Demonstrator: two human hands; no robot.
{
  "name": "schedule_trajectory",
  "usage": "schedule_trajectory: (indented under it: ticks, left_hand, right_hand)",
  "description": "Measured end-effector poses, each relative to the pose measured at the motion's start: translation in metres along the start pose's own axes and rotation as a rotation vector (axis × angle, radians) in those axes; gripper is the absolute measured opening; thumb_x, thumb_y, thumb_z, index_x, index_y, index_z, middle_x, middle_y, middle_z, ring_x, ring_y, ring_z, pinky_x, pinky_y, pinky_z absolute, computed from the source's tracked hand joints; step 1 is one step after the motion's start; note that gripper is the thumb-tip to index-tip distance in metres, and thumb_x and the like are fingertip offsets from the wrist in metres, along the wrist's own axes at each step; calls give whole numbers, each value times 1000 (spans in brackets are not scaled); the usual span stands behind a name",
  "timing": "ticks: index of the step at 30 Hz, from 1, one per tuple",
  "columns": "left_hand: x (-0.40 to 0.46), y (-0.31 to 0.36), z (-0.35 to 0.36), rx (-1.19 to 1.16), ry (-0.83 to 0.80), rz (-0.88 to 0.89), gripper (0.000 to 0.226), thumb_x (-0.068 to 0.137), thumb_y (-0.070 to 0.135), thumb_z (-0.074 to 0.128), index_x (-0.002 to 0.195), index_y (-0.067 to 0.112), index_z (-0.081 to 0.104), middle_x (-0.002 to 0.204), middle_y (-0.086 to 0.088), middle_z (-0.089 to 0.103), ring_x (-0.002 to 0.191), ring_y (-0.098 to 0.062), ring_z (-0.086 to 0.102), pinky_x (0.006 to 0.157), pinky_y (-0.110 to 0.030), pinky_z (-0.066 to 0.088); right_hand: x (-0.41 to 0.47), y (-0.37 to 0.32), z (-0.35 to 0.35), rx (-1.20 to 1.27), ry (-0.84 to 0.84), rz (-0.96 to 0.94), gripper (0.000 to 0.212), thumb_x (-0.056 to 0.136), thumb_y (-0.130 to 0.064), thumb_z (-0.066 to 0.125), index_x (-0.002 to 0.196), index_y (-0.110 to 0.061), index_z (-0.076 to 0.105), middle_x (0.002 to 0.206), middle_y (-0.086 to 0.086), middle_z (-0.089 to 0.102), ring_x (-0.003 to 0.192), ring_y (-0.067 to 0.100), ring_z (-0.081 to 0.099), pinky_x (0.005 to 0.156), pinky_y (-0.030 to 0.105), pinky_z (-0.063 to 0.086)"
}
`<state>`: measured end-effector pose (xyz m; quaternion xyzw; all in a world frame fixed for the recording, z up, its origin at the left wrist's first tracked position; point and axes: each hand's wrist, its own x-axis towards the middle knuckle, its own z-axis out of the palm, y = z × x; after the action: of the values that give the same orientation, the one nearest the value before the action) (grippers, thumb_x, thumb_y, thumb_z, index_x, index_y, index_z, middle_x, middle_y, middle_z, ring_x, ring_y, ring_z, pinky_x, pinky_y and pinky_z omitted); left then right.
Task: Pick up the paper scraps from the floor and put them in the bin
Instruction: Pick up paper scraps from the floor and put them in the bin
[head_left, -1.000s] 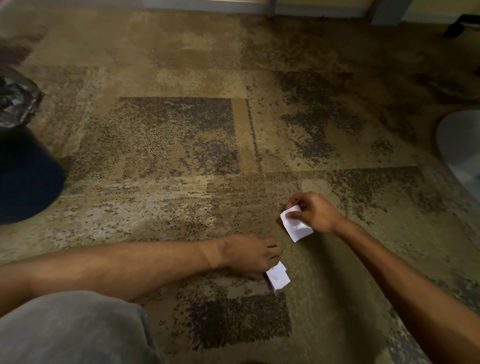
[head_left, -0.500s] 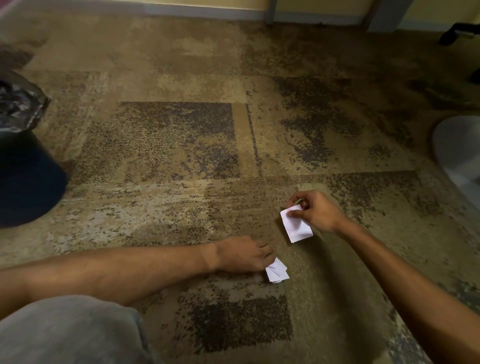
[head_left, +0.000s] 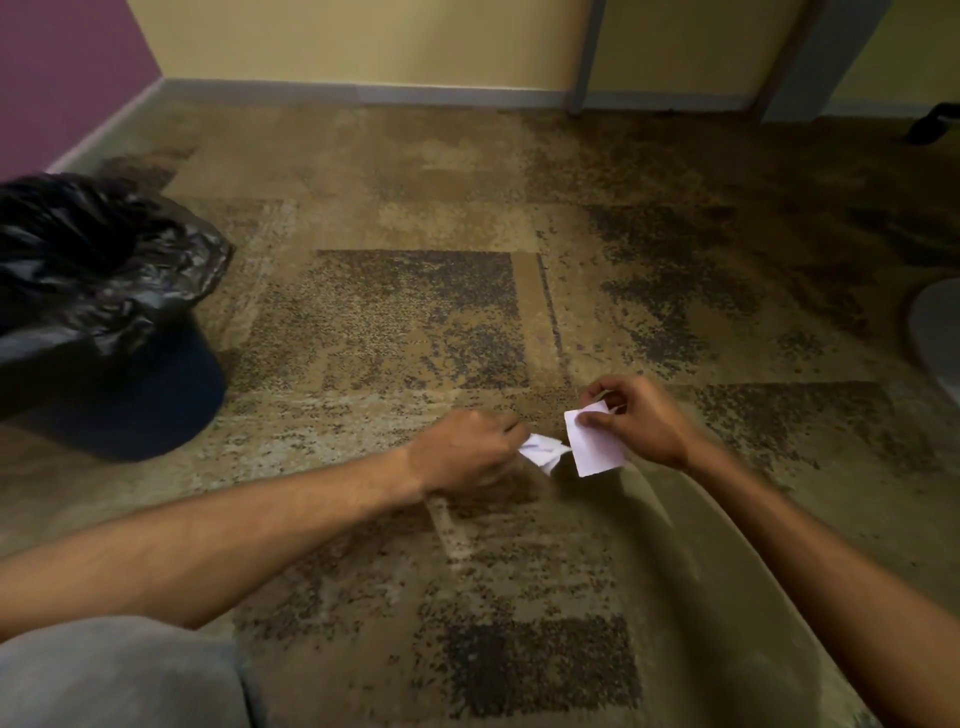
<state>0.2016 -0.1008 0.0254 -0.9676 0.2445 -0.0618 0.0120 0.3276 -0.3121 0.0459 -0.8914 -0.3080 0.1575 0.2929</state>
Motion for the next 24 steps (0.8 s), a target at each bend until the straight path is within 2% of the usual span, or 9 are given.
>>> schedule_trajectory:
  ticks: [3, 5, 7, 9, 11, 15, 17, 19, 24]
  left_hand:
    - [-11, -14, -27, 25, 76, -90, 41, 85, 29, 32, 92, 5, 65, 76, -9, 66, 55, -24, 64, 40, -28, 44]
    - [-21, -27, -46, -2, 123, -169, 37, 89, 26, 36, 101, 4, 63, 85, -11, 67, 66, -27, 66, 51, -32, 49]
    - [-36, -42, -66, -23, 167, -268, 32, 91, 27, 40, 102, 5, 61, 89, -11, 66, 73, -30, 66, 59, -34, 48]
    - [-54, -58, -83, -2, 228, -307, 40, 87, 33, 34, 96, 6, 62, 85, -12, 66, 70, -33, 65, 55, -36, 47]
    - [-73, -72, -96, 0, 261, -363, 45, 84, 36, 31, 96, 6, 62, 83, -12, 66, 71, -33, 65, 55, -37, 47]
    - [-103, -85, -117, 6, 271, -470, 25, 87, 28, 42, 92, 9, 58, 84, -10, 64, 72, -33, 63, 57, -40, 46]
    - [-114, -89, -126, 17, 287, -513, 17, 90, 23, 50, 94, 9, 59, 85, -10, 64, 74, -32, 62, 58, -40, 45]
    - [-124, -93, -136, 48, 313, -547, 20, 89, 23, 51, 98, 7, 60, 88, -11, 65, 75, -33, 62, 59, -40, 46]
    - [-148, -107, -161, 103, 413, -641, 16, 88, 21, 53, 93, 7, 60, 83, -13, 65, 74, -36, 62, 58, -38, 42]
  right_hand:
    - [6, -17, 3, 14, 31, -60, 10, 86, -23, 68, 95, -27, 69, 96, -4, 69, 87, 15, 64, 71, 37, 52]
    - [10, -33, 4, 6, 52, -102, 12, 86, -19, 67, 97, -24, 71, 95, -5, 69, 84, 13, 64, 67, 27, 49]
    - [16, -51, 3, -16, 89, -143, 15, 85, -16, 67, 97, -25, 70, 91, -5, 69, 76, 11, 60, 61, 19, 42]
    - [22, -72, 2, 16, 134, -164, 22, 84, -15, 68, 104, -25, 68, 90, -4, 68, 71, 11, 58, 60, 22, 42]
    - [28, -95, 2, 60, 162, -198, 29, 84, -15, 68, 112, -22, 68, 92, -5, 70, 77, 11, 63, 67, 26, 49]
    - [38, -138, 4, 63, 175, -267, 30, 85, -14, 67, 115, -17, 70, 107, -3, 72, 96, 10, 66, 83, 32, 55]
    - [43, -158, 7, 69, 182, -286, 28, 86, -15, 66, 113, -15, 71, 109, -1, 72, 97, 11, 66, 84, 36, 57]
    - [46, -178, 9, 68, 201, -314, 25, 87, -16, 65, 111, -16, 72, 107, -1, 73, 95, 12, 66, 81, 38, 57]
    - [53, -230, 9, 91, 230, -415, 12, 88, -19, 65, 95, -22, 74, 88, -10, 71, 81, 1, 65, 72, 32, 55]
